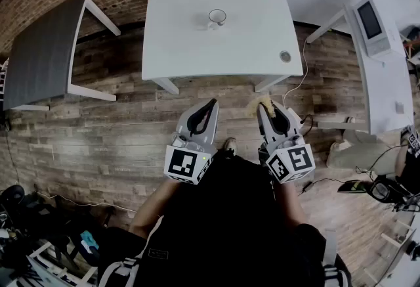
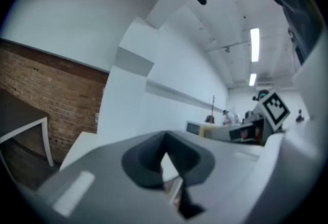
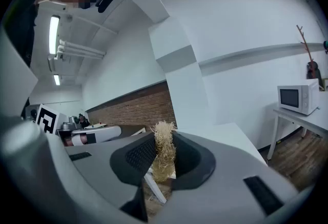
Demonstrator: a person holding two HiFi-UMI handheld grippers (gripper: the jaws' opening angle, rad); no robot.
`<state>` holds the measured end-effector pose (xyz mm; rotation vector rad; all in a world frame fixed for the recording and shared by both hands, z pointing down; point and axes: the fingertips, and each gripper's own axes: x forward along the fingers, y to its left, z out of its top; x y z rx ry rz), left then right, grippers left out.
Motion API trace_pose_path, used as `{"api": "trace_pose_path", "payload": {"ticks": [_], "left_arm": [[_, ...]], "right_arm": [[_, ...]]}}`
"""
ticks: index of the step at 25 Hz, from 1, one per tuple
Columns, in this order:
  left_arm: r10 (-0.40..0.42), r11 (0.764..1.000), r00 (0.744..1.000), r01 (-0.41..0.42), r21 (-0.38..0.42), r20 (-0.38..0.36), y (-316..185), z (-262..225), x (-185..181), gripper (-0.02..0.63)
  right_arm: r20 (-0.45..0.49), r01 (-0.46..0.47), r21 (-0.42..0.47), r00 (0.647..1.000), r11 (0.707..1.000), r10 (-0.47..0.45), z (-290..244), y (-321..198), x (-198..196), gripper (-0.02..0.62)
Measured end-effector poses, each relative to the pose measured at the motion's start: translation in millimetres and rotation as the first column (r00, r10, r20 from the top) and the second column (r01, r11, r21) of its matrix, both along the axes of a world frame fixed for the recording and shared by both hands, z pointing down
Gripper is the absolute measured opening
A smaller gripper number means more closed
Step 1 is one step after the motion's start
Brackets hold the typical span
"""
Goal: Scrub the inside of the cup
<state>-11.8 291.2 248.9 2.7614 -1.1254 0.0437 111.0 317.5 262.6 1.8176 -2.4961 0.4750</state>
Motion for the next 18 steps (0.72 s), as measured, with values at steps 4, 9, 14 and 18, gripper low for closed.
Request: {"api": "trace_pose_path", "payload": {"ticks": [4, 9, 14, 18], "left_arm": [[0.005, 1.000, 1.000, -0.005, 0.005, 0.008, 3.5, -2.4, -0.8, 0.003], [0.003, 1.000, 1.000, -0.003, 0.005, 0.011, 8.7, -0.6, -2.2, 0.003], [-0.004, 1.000, 1.000, 0.004, 0.000, 0.017, 11.3, -0.4, 0.2, 0.003], [-0.010, 1.000, 1.000, 0.010, -0.001, 0.024, 13.3, 1.8, 7.3, 0.003]], "right_arm": [[0.003, -0.004, -0.001, 1.000, 1.000, 0.004, -6.9, 1.5, -2.0, 0.072], [0.000, 0.001, 0.005, 1.000, 1.000, -0.001, -8.7, 5.1, -2.7, 0.072], [0.024, 0.018, -0.008, 1.000, 1.000, -0.017, -8.0, 7.4, -1.9, 0.072], [0.022, 0.038, 0.004, 0.999, 0.999, -0.038, -13.8, 11.6, 1.3, 0.073]]}}
